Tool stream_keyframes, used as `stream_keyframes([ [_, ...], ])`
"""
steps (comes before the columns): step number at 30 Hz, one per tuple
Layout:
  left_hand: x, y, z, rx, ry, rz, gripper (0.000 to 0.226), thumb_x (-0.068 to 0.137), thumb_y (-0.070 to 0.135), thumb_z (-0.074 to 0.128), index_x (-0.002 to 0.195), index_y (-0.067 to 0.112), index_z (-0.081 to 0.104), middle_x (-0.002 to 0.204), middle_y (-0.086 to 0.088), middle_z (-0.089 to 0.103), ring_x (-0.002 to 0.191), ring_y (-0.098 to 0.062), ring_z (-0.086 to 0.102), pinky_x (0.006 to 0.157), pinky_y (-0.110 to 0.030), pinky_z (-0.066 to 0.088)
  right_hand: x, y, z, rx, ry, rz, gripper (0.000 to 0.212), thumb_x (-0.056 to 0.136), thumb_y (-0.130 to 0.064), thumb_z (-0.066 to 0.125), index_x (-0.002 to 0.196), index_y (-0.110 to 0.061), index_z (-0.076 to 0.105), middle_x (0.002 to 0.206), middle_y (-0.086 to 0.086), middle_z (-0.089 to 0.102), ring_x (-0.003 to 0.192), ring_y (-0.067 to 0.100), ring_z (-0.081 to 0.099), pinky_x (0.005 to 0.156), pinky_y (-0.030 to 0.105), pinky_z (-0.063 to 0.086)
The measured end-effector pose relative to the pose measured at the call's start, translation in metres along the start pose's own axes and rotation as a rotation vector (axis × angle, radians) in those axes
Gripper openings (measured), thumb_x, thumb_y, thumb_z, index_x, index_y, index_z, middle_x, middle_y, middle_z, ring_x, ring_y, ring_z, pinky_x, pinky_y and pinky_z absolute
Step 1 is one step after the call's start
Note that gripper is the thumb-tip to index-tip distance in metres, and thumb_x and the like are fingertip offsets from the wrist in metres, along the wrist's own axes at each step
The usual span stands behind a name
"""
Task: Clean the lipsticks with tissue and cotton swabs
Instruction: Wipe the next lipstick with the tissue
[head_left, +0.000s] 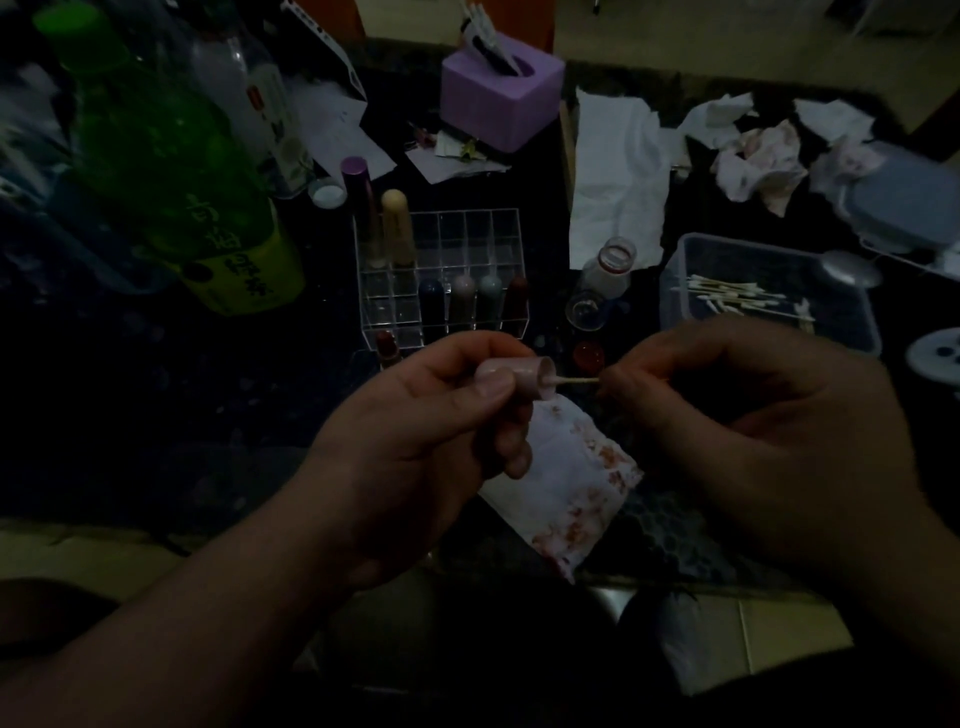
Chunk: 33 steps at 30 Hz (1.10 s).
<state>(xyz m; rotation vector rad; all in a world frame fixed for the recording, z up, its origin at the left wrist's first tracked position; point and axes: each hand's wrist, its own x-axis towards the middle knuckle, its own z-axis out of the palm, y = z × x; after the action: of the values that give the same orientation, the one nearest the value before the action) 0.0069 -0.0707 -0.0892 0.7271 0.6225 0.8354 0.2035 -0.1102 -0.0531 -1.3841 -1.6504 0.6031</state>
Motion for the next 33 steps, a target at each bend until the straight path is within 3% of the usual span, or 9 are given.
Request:
stream_keyframes([
  [5,-0.0005,-0.0001,-0.0018,0.053,-0.004,-0.007,0.021,0.079,0.01,0.06,0.095,0.014,0.074,0.088,-0.01,0.063,0.064,-0.019,0.05,0.058,-0.031,0.045,0.0033,-0.0015,-0.0107,-0.117,-0.166,0.023,0.006,0.082,-0.027,0.073,0.082,-0.022,0.074,0.072,-0.013,0.07,0.064,0.004,0.067,0.055,0.024,0.054],
  [8,-0.0003,-0.0003,-0.0014,0.071,0.004,-0.009,0.021,0.076,0.012,0.063,0.094,0.014,0.075,0.086,-0.012,0.06,0.063,-0.019,0.051,0.058,-0.031,0.047,0.0041,-0.002,-0.0112,-0.203,-0.237,-0.07,0.005,0.089,-0.023,0.072,0.091,-0.023,0.077,0.075,-0.015,0.071,0.066,0.0,0.067,0.057,0.023,0.053],
  [15,-0.0039,0.0012,0.0,0.094,0.002,0.022,0.025,0.08,0.007,0.058,0.098,0.013,0.075,0.083,-0.011,0.066,0.065,-0.021,0.054,0.061,-0.03,0.05,0.0059,-0.0021,-0.0092,-0.342,-0.214,-0.181,0.006,0.088,-0.023,0.074,0.086,-0.019,0.078,0.073,-0.01,0.071,0.063,0.002,0.063,0.058,0.024,0.048],
  [23,-0.0047,0.0014,0.0019,0.161,0.049,0.131,0.029,0.084,-0.002,0.053,0.109,0.005,0.066,0.083,-0.007,0.072,0.068,-0.018,0.065,0.068,-0.028,0.055,0.0031,-0.0025,-0.0059,-0.313,-0.288,-0.179,0.017,0.09,-0.025,0.066,0.077,-0.018,0.074,0.065,-0.006,0.066,0.056,0.008,0.059,0.054,0.026,0.042],
  [33,-0.0024,0.0031,0.0034,0.187,0.125,0.113,0.011,0.079,0.005,0.063,0.082,0.005,0.074,0.082,-0.015,0.073,0.068,-0.023,0.067,0.067,-0.027,0.057,0.0062,0.0016,-0.0032,-0.356,-0.235,-0.179,0.014,0.09,-0.025,0.066,0.085,-0.017,0.077,0.073,-0.007,0.07,0.065,0.006,0.063,0.06,0.028,0.048],
])
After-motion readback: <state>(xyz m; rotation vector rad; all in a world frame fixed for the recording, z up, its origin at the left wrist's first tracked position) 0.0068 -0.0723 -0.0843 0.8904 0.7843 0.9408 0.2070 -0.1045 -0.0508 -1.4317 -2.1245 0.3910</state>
